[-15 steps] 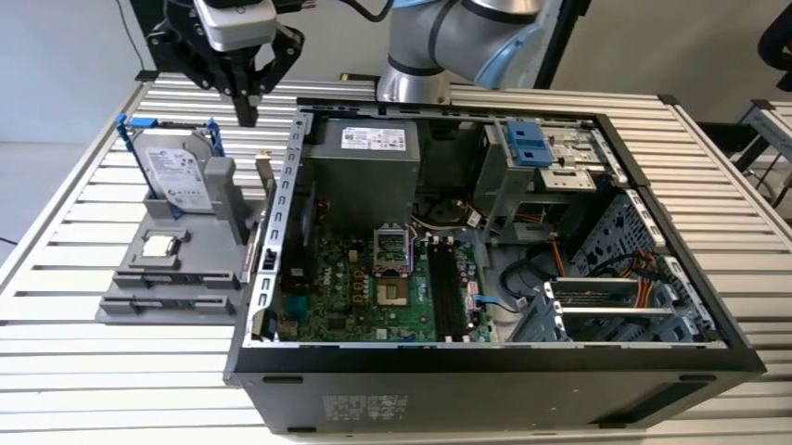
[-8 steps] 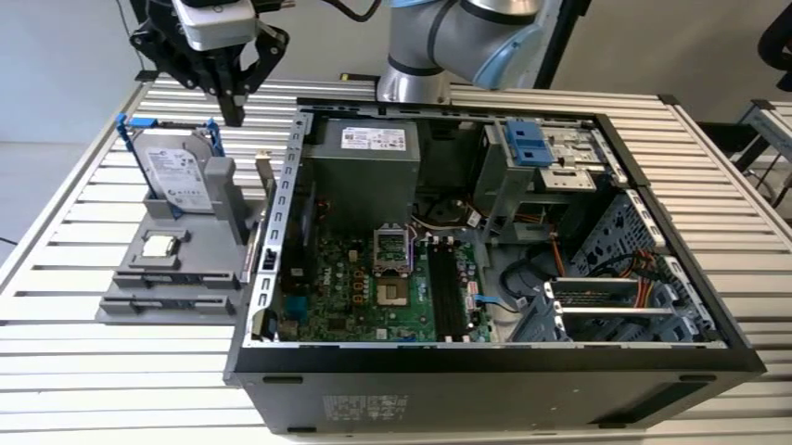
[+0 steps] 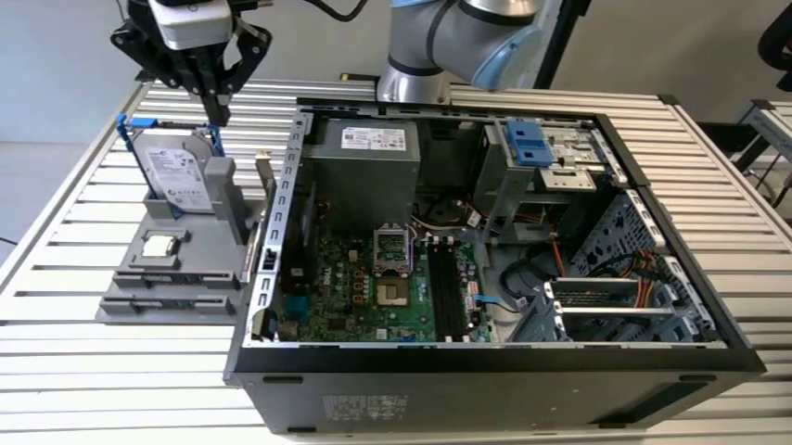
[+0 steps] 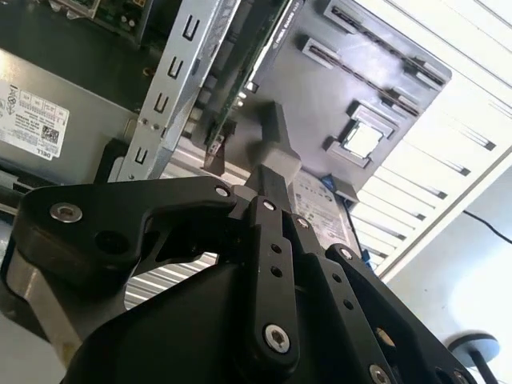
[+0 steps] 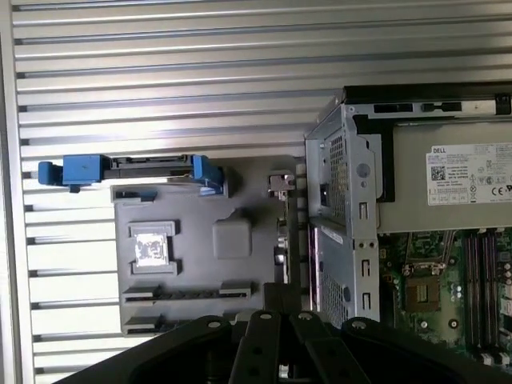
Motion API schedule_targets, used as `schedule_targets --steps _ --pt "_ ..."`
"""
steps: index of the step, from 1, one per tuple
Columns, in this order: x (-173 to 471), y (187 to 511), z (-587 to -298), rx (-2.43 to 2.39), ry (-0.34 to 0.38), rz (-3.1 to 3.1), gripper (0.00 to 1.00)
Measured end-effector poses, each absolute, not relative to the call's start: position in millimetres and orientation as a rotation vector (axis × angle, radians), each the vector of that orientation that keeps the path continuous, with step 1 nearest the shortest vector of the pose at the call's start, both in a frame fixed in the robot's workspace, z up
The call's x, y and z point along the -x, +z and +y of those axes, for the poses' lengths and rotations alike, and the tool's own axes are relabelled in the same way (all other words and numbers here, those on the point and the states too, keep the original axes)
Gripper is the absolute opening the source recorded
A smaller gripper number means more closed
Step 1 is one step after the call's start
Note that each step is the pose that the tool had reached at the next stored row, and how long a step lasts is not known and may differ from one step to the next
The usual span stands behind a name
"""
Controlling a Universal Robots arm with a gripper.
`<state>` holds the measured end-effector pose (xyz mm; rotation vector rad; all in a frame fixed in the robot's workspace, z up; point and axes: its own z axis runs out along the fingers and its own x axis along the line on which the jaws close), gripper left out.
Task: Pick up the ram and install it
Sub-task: 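Reach for the ram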
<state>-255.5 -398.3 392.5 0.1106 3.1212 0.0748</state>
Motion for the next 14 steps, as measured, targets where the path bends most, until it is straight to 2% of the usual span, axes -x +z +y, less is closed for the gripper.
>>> schedule_targets --steps 14 --pt "290.3 392.4 -398.2 -0.111 0.075 3.121 0.0"
